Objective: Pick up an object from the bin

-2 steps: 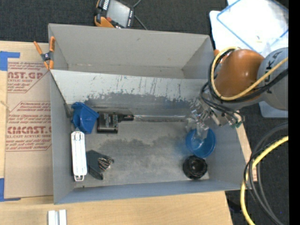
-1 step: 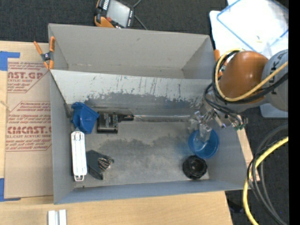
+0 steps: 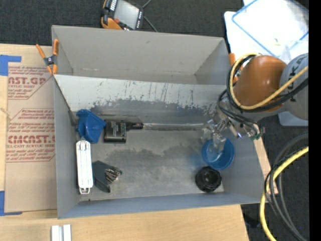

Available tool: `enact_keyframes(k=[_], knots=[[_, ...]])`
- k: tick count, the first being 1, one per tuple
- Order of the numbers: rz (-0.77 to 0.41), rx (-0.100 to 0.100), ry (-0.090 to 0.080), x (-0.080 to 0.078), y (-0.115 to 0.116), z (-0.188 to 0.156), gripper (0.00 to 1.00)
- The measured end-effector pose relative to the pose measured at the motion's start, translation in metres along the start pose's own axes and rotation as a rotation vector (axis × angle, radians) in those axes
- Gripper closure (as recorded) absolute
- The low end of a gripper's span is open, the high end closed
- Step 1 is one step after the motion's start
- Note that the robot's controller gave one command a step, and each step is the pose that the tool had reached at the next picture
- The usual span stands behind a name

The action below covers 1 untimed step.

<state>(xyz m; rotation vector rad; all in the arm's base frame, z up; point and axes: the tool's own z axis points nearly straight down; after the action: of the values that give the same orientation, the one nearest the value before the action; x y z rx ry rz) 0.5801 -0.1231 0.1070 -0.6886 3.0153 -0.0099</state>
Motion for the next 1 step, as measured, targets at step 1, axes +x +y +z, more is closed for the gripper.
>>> enact_keyframes(k=[1], knots=[[-0.413, -0.001, -0.004, 0.0276, -0.0012, 0.0142, 1.0]])
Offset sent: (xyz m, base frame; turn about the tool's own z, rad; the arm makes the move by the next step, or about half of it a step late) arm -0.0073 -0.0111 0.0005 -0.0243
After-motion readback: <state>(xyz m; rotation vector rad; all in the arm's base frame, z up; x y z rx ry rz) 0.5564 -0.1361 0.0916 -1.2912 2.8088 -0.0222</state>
